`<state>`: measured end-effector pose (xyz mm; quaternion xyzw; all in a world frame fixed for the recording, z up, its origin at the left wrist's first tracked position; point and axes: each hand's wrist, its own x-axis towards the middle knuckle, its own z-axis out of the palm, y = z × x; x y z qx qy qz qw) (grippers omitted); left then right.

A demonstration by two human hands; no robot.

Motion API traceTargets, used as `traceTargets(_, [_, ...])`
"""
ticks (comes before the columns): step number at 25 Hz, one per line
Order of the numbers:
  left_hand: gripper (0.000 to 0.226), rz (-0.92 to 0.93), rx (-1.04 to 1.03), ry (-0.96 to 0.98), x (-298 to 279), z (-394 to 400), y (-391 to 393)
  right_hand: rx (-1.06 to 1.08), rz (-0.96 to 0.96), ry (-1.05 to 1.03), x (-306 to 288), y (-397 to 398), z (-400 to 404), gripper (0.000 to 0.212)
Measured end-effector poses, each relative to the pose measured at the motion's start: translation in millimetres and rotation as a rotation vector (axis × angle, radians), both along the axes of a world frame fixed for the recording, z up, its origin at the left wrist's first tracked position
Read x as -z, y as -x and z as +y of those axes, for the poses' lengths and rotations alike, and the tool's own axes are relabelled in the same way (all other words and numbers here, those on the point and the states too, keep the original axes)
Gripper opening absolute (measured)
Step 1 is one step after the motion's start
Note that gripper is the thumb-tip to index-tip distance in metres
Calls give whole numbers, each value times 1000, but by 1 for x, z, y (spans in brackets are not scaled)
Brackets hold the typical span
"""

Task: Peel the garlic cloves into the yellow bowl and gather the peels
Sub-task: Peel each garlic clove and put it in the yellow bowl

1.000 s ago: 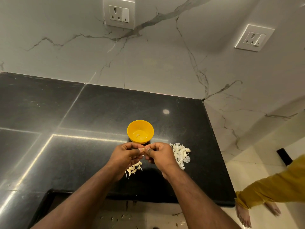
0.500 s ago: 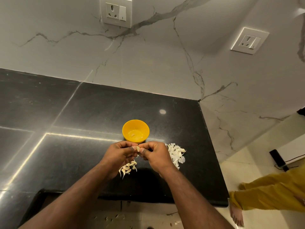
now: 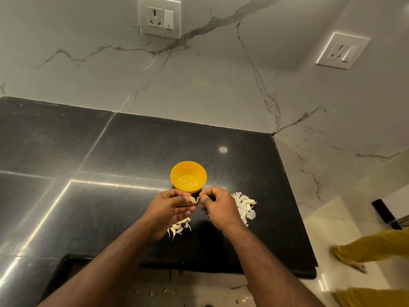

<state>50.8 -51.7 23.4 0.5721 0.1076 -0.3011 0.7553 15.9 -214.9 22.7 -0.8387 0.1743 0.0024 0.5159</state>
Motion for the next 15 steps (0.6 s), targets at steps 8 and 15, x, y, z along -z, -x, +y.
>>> traceTargets(8, [14,-4,-10,-19,3,-4,3,-31,48,121,1,7,-14,12])
traceTargets(15, [8,-44,0,-58,5,-7,4,-122,-39,142,-9,6,-1,33])
